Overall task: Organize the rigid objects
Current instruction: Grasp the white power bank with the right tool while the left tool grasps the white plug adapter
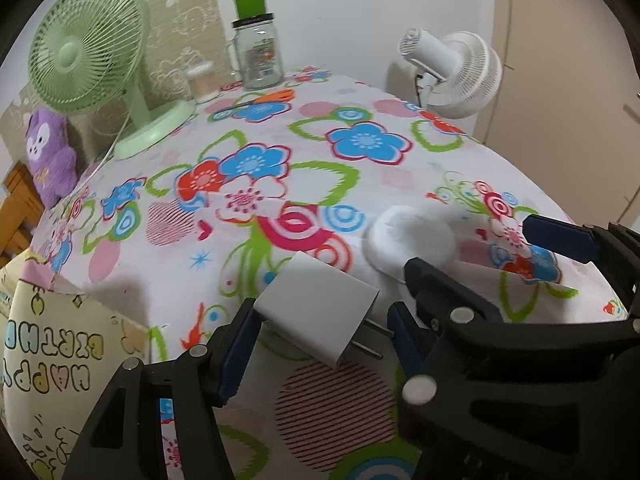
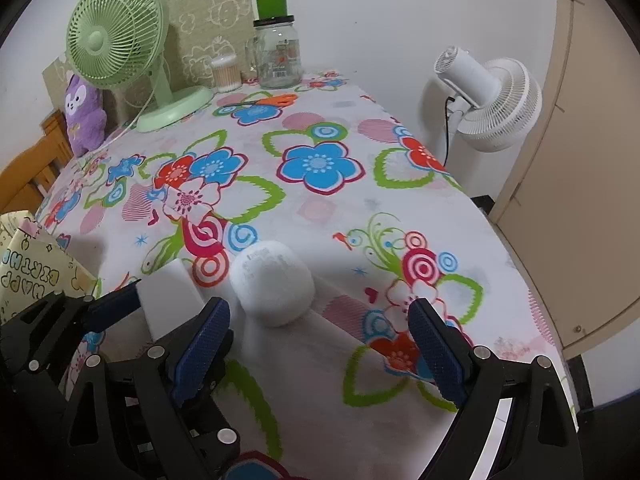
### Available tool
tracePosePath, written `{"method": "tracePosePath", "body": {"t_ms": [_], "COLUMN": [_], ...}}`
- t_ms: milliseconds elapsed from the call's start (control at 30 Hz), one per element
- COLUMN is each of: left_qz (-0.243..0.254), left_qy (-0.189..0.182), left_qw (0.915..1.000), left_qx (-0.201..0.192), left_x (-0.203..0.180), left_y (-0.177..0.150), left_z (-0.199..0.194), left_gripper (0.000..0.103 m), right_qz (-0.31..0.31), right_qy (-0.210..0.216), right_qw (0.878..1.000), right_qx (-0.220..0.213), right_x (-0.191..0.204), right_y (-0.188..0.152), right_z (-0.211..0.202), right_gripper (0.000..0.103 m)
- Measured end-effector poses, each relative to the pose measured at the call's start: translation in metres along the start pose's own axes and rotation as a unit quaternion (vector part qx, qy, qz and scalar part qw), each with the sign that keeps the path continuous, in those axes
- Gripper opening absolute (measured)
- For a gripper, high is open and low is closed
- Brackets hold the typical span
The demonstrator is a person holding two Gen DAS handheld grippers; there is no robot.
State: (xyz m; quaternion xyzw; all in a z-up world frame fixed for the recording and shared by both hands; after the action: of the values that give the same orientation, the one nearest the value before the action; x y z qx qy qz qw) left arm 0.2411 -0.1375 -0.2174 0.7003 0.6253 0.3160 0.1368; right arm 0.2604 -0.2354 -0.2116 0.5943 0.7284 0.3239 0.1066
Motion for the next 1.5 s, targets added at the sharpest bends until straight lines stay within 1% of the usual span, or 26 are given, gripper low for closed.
{"method": "tracePosePath", "body": {"t_ms": [67,167,400,567,600,667,800,900,967,1000,1100,1200,1500], "left_qz": [-0.011,-0.014,-0.021,-0.029,-0.032,-0.037,-0.041,-0.044,-0.046,-0.046,-0.043,-0.04,-0.036], "left_qy": [0.005,0.018,0.012,0.016,0.017,0.016,0.016,0.015,0.015,0.016,0.02,0.023,0.01], "left_qw": [0.9999,0.9997,0.9997,0.9994,0.9993,0.9991,0.999,0.9988,0.9987,0.9987,0.9988,0.9989,0.9992], "left_qx": [0.003,0.001,0.005,0.005,0.006,0.008,0.009,0.011,0.012,0.012,0.009,0.009,0.014], "left_x": [0.007,0.013,0.017,0.021,0.022,0.023,0.023,0.024,0.025,0.025,0.025,0.024,0.017], "left_y": [0.0,-0.001,-0.002,-0.001,-0.001,-0.001,0.0,0.0,0.001,0.001,0.001,0.001,-0.009], "left_z": [0.002,0.004,0.004,0.006,0.007,0.008,0.009,0.01,0.01,0.011,0.01,0.009,-0.001], "left_gripper": [0.067,0.067,0.067,0.067,0.067,0.067,0.067,0.067,0.067,0.067,0.068,0.067,0.067], "right_qz": [0.004,0.007,-0.003,-0.006,-0.006,-0.003,0.004,0.0,-0.001,-0.002,-0.008,-0.006,-0.005], "right_qy": [-0.006,0.001,0.001,0.004,0.004,0.003,0.01,0.006,0.002,0.0,0.0,0.002,-0.009], "right_qw": [1.0,1.0,1.0,1.0,1.0,1.0,1.0,1.0,1.0,1.0,1.0,1.0,1.0], "right_qx": [0.004,0.008,0.014,0.014,0.014,0.014,0.019,0.02,0.02,0.02,0.02,0.02,0.019], "right_x": [0.0,0.002,0.009,0.011,0.012,0.012,0.014,0.014,0.014,0.014,0.015,0.016,0.017], "right_y": [0.001,0.002,0.005,0.008,0.009,0.009,0.009,0.011,0.012,0.012,0.012,0.011,0.0], "right_z": [0.005,0.01,0.02,0.026,0.027,0.029,0.036,0.038,0.038,0.039,0.038,0.036,0.02], "right_gripper": [0.093,0.093,0.093,0.092,0.091,0.083,0.078,0.077,0.071,0.07,0.057,0.057,0.057]}}
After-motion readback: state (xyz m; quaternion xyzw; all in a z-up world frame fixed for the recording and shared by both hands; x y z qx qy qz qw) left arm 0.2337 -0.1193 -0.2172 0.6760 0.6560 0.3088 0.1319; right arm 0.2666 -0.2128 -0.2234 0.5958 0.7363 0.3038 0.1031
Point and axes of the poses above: each gripper's, at about its wrist camera, not at the fingertips, and z roughly the way its jaws point, x to its left, y to its top, the point moved 9 cm from there along z, roughly the way its jaws point, and after that the axes turned 14 degrees about y, right-handed, at the moved point
